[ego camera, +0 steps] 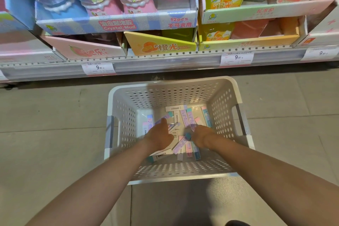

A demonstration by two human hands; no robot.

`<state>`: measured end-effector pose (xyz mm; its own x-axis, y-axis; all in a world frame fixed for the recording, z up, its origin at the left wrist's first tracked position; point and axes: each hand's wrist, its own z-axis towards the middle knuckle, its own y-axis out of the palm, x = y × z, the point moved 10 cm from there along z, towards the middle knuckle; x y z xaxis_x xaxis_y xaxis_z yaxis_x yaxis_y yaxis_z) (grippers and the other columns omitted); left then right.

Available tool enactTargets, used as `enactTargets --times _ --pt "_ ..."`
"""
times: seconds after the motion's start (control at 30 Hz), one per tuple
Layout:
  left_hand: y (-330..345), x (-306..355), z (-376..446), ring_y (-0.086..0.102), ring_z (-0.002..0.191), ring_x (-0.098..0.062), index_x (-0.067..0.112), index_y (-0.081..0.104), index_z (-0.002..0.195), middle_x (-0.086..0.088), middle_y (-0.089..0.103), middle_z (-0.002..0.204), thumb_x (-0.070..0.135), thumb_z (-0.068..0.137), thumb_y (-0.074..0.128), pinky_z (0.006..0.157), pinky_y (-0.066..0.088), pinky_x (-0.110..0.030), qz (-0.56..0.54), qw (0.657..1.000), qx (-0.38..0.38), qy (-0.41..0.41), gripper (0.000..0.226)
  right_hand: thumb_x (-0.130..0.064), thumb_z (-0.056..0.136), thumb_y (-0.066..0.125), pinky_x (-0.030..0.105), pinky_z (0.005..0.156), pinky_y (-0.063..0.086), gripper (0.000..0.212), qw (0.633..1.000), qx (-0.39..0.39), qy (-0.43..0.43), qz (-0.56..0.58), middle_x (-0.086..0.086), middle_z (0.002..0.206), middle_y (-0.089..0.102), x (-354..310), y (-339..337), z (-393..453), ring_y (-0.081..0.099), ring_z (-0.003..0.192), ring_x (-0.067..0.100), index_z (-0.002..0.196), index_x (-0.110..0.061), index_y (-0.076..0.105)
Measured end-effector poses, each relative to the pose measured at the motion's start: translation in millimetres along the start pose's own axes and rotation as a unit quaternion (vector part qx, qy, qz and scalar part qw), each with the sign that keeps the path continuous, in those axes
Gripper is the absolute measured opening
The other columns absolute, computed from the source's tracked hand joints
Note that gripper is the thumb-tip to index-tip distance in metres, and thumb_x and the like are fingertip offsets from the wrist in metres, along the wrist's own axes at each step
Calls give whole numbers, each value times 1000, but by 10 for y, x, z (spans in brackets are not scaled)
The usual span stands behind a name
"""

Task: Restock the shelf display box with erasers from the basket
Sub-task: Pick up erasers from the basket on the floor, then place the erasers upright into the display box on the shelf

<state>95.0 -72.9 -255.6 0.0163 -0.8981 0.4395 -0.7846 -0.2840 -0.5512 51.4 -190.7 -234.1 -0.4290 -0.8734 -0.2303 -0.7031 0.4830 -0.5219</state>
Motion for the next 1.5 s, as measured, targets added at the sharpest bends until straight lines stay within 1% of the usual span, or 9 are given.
enactTargets --times 0.13,0.27,0.47,0.77,0.87,0.97,1.2,1.33,1.5 --pt "-11 11 -54 45 126 -28 2 30 138 -10 39 147 7 90 39 95 40 -31 -78 996 -20 -44 49 -14 97 34 36 105 36 42 997 -31 -10 -72 8 150 29 -84 123 -5 34 134 26 139 -10 32" --pt "32 34 -112 45 129 -31 0 41 134 -11 44 144 8 90 37 104 38 -38 -99 993 -25 -64 45 -33 90 50 33 97 44 47 994 28 47 -94 6 136 50 -2 85 45 48 124 23 130 -10 44" --pt "136 -9 -81 52 70 -19 4 52 99 -8 54 86 9 86 46 59 40 -26 -107 991 -28 -70 16 -30 83 60 30 86 49 49 994 70 66 -54 7 126 56 -38 29 75 55 115 23 127 -13 46" --pt "103 -32 -56 55 114 -34 7 36 137 -21 47 135 2 88 42 95 48 -40 -92 993 -26 -71 50 -25 94 38 34 95 44 37 995 73 51 49 15 132 53 -33 22 95 51 119 29 127 -8 46" --pt "40 -14 -75 59 77 -17 8 37 137 -16 54 128 0 87 41 59 50 -22 -136 988 -27 -70 51 -16 93 42 31 98 40 39 997 41 29 57 16 137 47 -50 38 62 46 125 29 130 -1 41" --pt "-30 -16 -123 44 57 -9 8 34 139 -2 53 81 1 88 43 41 33 -17 -180 980 -42 -78 52 -15 93 42 29 92 42 37 994 29 10 106 16 134 50 -54 -45 4 52 115 26 127 0 43" --pt "-536 292 -519 35 50 -13 12 45 92 -4 41 64 6 89 48 47 28 -22 -237 970 -38 -48 7 -9 76 70 22 49 38 16 957 45 -8 287 7 80 55 -151 -592 -373 52 68 18 79 -7 55" --pt "-992 665 -973 33 48 -11 12 45 94 -2 40 63 6 90 47 41 27 -19 -291 956 -26 -7 8 -14 76 71 15 37 35 24 939 55 -50 337 2 65 56 -374 -1062 -878 46 51 9 95 -1 65" --pt "-1630 1143 -1721 30 39 -7 20 44 75 -1 37 57 2 88 46 39 23 -17 -346 938 5 15 22 -18 74 72 20 37 35 20 927 74 -70 362 0 52 45 -661 -1672 -1748 40 43 12 65 -14 56"
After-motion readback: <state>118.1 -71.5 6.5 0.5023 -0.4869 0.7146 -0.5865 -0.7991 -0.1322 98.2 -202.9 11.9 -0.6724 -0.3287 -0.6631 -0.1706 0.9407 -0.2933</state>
